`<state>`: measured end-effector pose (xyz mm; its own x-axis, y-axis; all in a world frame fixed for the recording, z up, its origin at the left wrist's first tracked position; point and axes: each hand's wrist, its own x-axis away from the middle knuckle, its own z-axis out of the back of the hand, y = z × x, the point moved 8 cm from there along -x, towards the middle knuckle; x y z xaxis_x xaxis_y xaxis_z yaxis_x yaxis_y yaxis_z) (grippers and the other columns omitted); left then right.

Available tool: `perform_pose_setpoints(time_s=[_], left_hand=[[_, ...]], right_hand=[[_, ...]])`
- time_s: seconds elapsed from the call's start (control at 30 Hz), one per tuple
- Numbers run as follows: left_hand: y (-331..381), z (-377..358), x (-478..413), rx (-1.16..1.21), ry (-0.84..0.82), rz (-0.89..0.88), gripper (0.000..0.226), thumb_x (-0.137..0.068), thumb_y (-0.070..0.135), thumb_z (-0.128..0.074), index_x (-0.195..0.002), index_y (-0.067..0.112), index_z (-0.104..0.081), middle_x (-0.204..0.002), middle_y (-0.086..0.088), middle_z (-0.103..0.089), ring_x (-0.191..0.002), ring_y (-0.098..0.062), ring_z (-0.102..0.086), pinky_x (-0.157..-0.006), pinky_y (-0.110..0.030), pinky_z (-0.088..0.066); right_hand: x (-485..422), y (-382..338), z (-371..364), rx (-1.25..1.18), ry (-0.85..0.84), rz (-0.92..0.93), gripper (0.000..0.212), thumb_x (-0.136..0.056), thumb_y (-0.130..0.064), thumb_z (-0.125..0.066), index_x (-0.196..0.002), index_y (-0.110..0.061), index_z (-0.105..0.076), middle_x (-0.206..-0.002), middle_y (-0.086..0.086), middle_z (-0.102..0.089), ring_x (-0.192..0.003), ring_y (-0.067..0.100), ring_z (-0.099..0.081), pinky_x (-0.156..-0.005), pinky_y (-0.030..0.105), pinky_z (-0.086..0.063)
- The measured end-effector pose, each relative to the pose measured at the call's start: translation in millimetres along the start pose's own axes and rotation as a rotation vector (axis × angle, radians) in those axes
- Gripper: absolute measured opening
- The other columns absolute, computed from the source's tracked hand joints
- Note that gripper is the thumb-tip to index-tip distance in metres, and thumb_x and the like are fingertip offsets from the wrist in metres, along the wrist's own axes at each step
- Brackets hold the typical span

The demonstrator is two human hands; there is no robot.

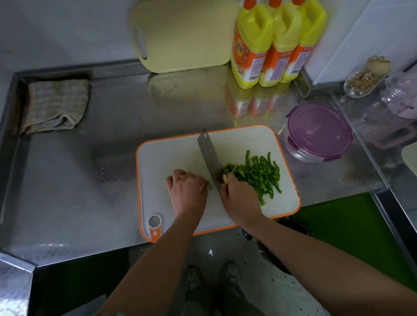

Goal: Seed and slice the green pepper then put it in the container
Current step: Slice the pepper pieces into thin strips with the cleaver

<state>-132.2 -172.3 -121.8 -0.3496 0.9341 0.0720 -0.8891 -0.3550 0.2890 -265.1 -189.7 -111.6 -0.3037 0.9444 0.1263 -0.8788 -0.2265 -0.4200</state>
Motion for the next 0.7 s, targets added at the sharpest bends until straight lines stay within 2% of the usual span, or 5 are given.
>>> perform_pose_setpoints(time_s=[0.13, 0.23, 0.33, 0.43, 0.7], left_hand=[[-21.1, 11.9, 5.3, 0.051, 0.132, 0.096, 0.022, -0.074, 0.019, -0.071, -0.096, 0.02, -0.07, -0.103, -0.006, -0.064, -0.103, -0.029, -0.047, -0.087, -0.039, -0.032], [-39.4, 6.5, 10.1, -0.007, 0.051, 0.21, 0.041, -0.075, 0.027, -0.071, -0.113, 0.018, -0.057, -0.115, -0.008, -0.052, -0.106, -0.029, -0.044, -0.089, -0.038, -0.034], [-51.5, 0.2, 12.4, 0.002, -0.008, 0.264, 0.039, -0.081, 0.025, -0.067, -0.116, 0.015, -0.053, -0.118, -0.01, -0.051, -0.107, -0.029, -0.046, -0.09, -0.038, -0.038], [-50.9, -6.2, 10.8, 0.104, -0.052, 0.224, 0.024, -0.085, 0.014, -0.062, -0.109, 0.015, -0.061, -0.111, -0.009, -0.056, -0.103, -0.028, -0.05, -0.087, -0.038, -0.044], [-24.2, -10.9, 12.9, 0.247, -0.138, 0.036, 0.03, -0.083, 0.001, -0.066, -0.107, 0.018, -0.071, -0.113, -0.006, -0.051, -0.104, -0.024, -0.051, -0.083, -0.028, -0.045]], right_hand=[[5.1, -9.4, -9.5, -0.059, -0.067, 0.024, 0.016, -0.1, -0.023, -0.04, -0.088, -0.013, -0.042, -0.061, -0.003, -0.04, -0.051, 0.015, -0.04, -0.047, 0.027, -0.026], [7.8, -1.2, -14.9, -0.025, -0.115, 0.0, 0.015, -0.101, -0.024, -0.038, -0.09, -0.013, -0.042, -0.062, -0.004, -0.04, -0.051, 0.011, -0.038, -0.044, 0.023, -0.021], [4.7, 15.2, -5.0, -0.023, -0.047, -0.084, 0.017, -0.101, -0.023, -0.039, -0.097, -0.008, -0.048, -0.066, -0.002, -0.045, -0.055, 0.015, -0.044, -0.043, 0.021, -0.02], [2.5, 15.3, -2.5, -0.079, -0.045, -0.078, 0.016, -0.1, -0.022, -0.04, -0.093, -0.009, -0.046, -0.062, -0.006, -0.04, -0.05, 0.009, -0.038, -0.042, 0.022, -0.02], [5.6, 10.0, -4.3, -0.004, -0.074, -0.049, 0.016, -0.1, -0.025, -0.04, -0.093, -0.011, -0.046, -0.067, -0.002, -0.046, -0.058, 0.018, -0.047, -0.046, 0.028, -0.029]])
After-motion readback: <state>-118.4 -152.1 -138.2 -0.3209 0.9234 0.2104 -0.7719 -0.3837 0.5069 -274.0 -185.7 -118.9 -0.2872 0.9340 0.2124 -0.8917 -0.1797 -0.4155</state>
